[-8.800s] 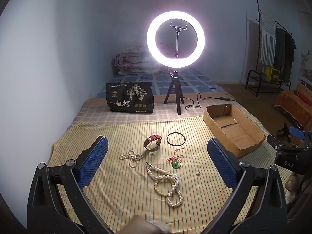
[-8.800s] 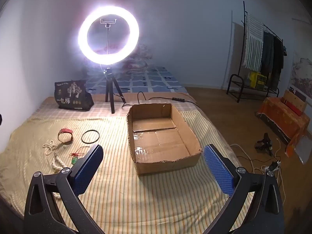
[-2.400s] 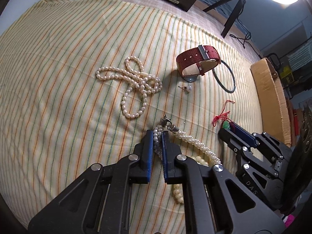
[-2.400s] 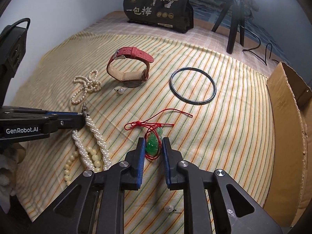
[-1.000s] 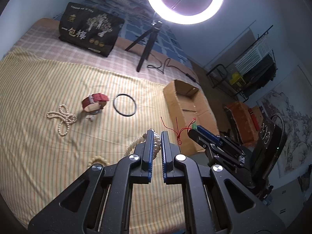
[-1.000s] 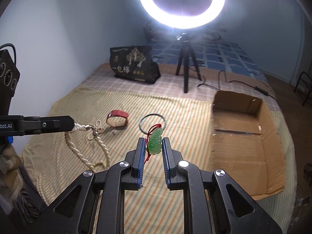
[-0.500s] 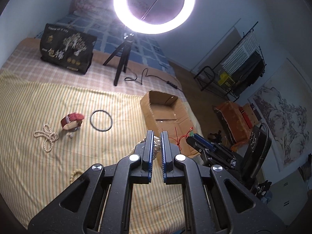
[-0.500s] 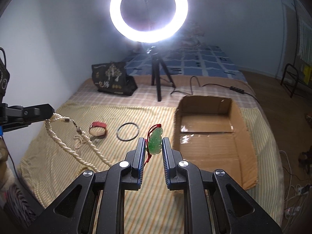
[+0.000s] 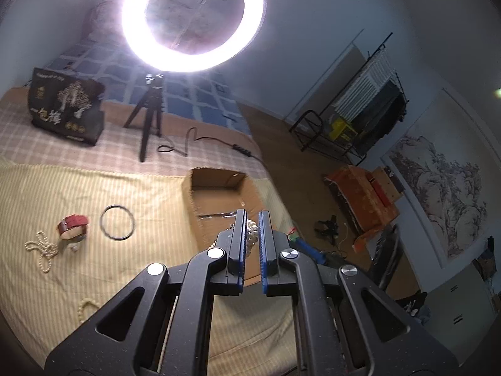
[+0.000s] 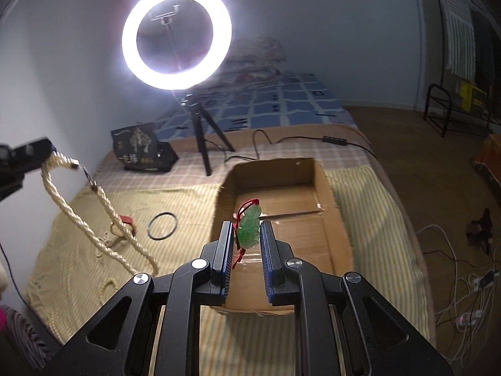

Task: Organize jewelry
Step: 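Lift and carry the pendant in the right tool while the left tool carries the necklace to the box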

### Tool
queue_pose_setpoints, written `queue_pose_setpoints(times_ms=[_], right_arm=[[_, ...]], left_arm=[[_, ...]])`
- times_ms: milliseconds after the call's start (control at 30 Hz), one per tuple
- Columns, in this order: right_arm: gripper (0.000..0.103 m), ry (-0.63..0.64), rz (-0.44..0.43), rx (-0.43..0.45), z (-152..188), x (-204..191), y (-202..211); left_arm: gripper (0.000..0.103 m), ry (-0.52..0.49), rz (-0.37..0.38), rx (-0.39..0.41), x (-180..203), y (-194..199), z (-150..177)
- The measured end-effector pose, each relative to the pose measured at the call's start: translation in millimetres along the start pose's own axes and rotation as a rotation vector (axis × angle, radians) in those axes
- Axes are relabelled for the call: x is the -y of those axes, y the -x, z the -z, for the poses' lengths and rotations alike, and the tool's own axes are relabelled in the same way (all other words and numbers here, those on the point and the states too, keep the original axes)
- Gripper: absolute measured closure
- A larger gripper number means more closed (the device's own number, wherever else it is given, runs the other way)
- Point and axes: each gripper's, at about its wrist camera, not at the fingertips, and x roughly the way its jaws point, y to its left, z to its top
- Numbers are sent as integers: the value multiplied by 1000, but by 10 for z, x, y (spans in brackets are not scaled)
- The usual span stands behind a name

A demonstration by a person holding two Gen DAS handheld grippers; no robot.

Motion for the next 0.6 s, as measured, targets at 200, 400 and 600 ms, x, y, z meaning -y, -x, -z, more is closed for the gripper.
queue_pose_setpoints(times_ms=[200,400,600], right_arm=[[88,-4,28,-11,37,138,17],[88,-25,36,-17,50,278,-8],[88,-56,49,-26,50,426,-56]], left_arm=[[98,-25,40,2,268,-150,-75],[103,-35,65,-13,467,-380,-107],[103,-71,54,-11,608,-601,-128]])
